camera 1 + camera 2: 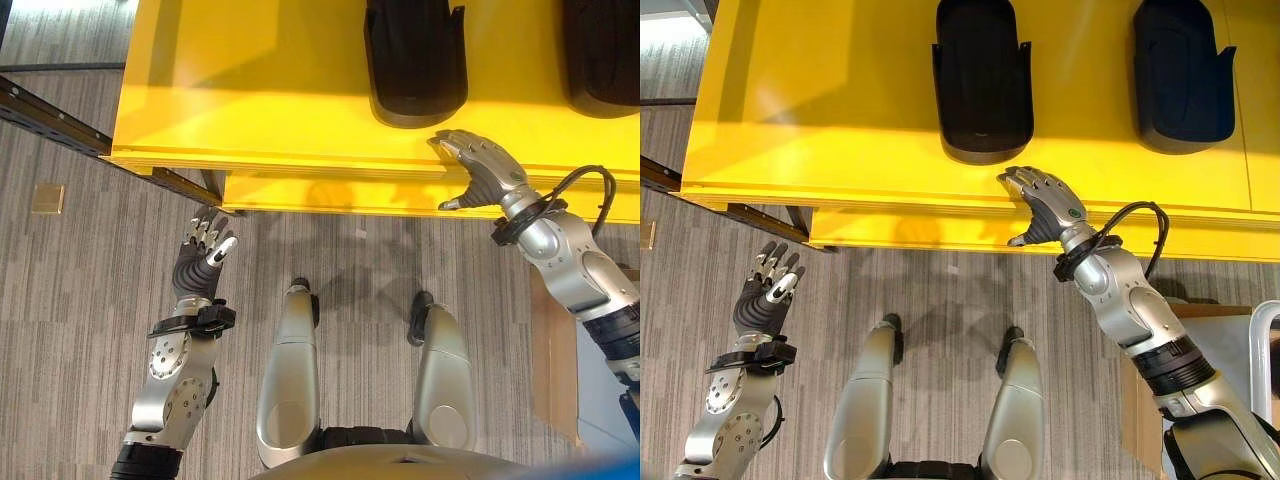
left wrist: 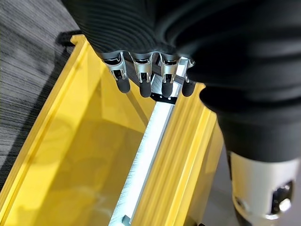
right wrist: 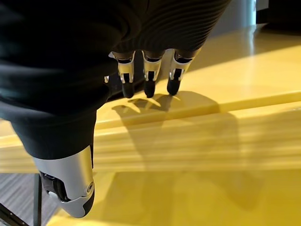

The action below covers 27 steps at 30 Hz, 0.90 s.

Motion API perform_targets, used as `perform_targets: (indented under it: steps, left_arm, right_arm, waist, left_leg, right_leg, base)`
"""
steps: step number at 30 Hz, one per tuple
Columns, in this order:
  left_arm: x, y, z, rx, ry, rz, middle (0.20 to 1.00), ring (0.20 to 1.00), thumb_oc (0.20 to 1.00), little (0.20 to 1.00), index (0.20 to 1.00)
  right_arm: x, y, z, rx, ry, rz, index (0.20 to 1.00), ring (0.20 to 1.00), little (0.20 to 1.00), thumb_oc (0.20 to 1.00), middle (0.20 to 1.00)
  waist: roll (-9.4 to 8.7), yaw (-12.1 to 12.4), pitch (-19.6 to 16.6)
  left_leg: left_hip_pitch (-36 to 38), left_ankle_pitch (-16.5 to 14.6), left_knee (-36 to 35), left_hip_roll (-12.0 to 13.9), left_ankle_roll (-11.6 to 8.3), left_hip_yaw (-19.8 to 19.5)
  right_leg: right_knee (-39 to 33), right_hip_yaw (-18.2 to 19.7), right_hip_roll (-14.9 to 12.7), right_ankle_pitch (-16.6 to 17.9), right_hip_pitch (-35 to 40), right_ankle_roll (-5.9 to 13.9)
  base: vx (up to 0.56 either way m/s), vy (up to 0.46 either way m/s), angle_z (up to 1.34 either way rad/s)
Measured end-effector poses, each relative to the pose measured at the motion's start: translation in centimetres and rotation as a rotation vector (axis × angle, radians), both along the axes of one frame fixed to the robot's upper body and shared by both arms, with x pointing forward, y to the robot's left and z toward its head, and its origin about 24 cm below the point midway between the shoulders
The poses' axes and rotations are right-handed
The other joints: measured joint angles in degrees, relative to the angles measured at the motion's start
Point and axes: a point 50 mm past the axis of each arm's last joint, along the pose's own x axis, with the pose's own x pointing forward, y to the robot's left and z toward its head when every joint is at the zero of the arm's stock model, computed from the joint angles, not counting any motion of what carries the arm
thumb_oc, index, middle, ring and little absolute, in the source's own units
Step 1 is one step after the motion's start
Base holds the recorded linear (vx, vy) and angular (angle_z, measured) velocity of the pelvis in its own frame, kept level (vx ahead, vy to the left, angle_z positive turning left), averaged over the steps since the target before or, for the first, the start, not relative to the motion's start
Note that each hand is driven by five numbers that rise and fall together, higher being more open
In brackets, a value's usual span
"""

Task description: Move parts from the plastic box to the shelf.

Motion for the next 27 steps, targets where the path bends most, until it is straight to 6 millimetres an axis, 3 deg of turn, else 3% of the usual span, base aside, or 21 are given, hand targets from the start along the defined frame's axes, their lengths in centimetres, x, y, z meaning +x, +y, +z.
perform_targets:
  steps: [27]
  left_arm:
    - [0.2, 0.0, 0.1, 0.026, -0.006, 0.002, 1.0, 1.0, 1.0, 1.0, 1.0]
  right_arm:
    - [3.8, 3.6, 1.7, 0.019, -0.046, -0.006, 1.0, 1.0, 1.0, 1.0, 1.0]
  waist:
    - [0.02, 0.85, -0.01]
  left_leg:
    - [-0.13, 0.19, -0.07, -0.06, -0.14, -0.03]
  right_leg:
    - [0.12, 0.0, -0.07, 0.11, -0.2, -0.18]
  base:
    - [0.0, 0.0, 0.0]
